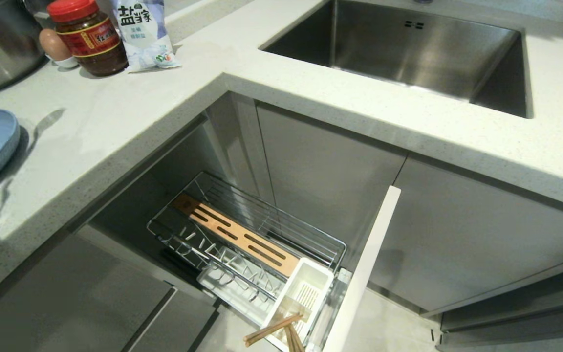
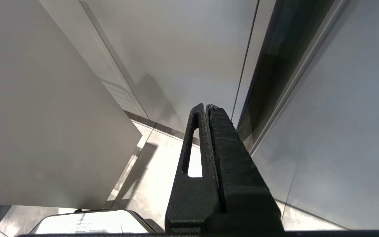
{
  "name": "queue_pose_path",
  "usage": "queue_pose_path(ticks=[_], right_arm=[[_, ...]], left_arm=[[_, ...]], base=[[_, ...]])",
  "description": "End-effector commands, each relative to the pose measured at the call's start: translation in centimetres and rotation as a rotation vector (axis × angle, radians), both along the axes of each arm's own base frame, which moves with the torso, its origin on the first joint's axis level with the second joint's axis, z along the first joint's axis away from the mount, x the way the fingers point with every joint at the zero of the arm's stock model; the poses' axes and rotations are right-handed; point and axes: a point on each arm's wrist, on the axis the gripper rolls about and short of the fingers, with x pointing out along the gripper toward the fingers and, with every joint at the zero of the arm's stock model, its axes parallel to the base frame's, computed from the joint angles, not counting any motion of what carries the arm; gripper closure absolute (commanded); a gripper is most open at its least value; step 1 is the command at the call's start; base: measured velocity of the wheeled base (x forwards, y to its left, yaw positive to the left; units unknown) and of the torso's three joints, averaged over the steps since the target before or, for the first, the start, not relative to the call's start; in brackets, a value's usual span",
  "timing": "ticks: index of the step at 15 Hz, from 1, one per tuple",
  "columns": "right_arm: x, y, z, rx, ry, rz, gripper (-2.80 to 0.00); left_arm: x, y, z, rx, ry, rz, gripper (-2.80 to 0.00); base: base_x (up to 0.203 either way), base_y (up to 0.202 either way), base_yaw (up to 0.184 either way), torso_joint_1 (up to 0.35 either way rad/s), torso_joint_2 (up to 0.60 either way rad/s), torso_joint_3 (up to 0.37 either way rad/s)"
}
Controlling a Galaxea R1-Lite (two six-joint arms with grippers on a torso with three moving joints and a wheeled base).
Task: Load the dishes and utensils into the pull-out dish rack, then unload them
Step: Take the fork out of the cupboard
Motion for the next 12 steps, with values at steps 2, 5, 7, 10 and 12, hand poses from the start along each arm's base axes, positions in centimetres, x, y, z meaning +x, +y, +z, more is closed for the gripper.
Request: queue_pose_path(ticks=[2,5,7,10,12], right_arm=[[0.0,0.0,0.0,0.0,-0.005,-0.001,0.0],[0.0,0.0,0.0,0.0,-0.005,-0.002,0.0],[0.0,0.0,0.0,0.0,-0.005,0.0,0.0],[0.0,0.0,0.0,0.0,-0.005,-0.001,0.0],[0.0,0.0,0.0,0.0,-0.005,0.001,0.0]], left_arm=[[-1.3,1.3,-0.3,0.019,-0.009,0.282,0.0],[-2.5,1.6,-1.1,0.035,0.0,0.469,0.0],[-2.8,1.7,-2.0,0.036,0.027,0.584,0.0],[-2.5,2.1,-4.8,0.02,0.123,0.72,0.0],[-1.8,2.7,-6.4,0.007,0.18,0.756,0.0]], base=[[0.0,0.0,0.0,0.0,0.0,0.0],[0.0,0.0,0.0,0.0,0.0,0.0],[0.0,0.0,0.0,0.0,0.0,0.0],[0.0,0.0,0.0,0.0,0.0,0.0],[0.0,0.0,0.0,0.0,0.0,0.0]])
